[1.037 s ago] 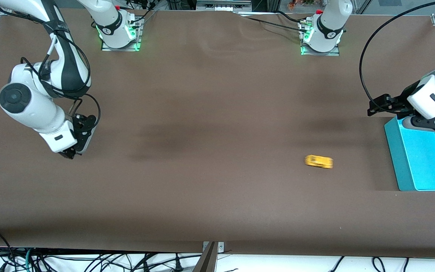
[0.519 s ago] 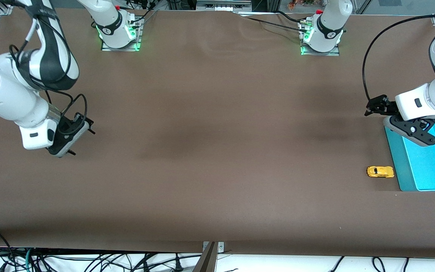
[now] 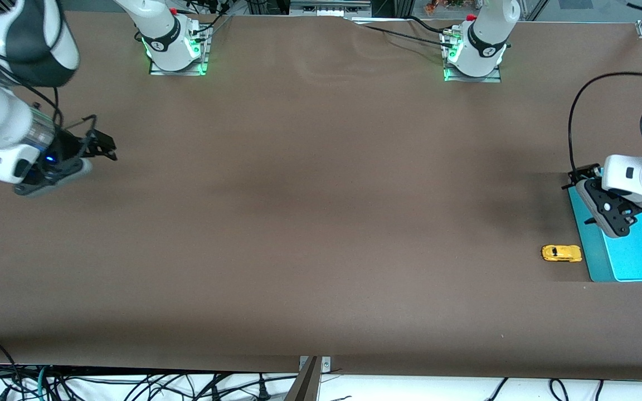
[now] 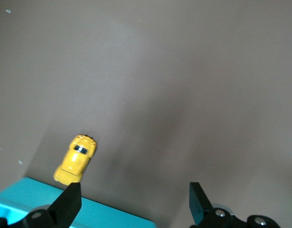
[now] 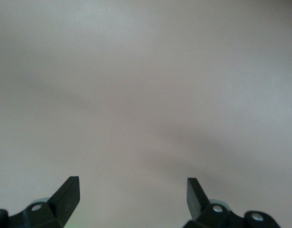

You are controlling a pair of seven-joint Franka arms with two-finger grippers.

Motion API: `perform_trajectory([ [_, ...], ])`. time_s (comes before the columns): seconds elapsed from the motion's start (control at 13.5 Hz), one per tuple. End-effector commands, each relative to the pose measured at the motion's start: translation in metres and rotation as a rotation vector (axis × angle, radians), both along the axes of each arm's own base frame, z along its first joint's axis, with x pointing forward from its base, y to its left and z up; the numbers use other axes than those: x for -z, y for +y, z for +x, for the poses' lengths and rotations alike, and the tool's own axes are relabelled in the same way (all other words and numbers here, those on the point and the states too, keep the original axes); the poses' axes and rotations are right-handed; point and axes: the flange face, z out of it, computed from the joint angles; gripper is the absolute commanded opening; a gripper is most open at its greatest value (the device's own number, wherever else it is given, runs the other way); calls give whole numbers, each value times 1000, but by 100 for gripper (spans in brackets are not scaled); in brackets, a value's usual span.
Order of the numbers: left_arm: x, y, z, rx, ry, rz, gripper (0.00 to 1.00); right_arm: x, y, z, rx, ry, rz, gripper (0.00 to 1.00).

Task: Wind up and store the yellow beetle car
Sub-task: 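Lower the left gripper to the car while the right gripper withdraws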

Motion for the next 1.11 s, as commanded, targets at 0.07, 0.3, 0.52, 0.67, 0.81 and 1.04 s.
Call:
perform_trajectory([
  [0.07,59,14,23,273,-69,20,100,-44,-25,-12,200,42,-42,100],
  [0.3,101,27,34,388,-126,39,100,-81,-25,-21,316,25,-57,100],
  [0.52,136,64,39,427,-192,73,100,-93,-22,-37,375,18,-44,100],
  [0.67,145,77,41,443,-227,91,100,-99,-28,-30,373,-33,-34,100],
  [0.81,159,84,39,434,-225,94,100,-110,-39,-29,381,-56,-25,100],
  [1.04,167,83,40,437,-259,113,100,-118,-41,-14,398,-96,-27,100],
])
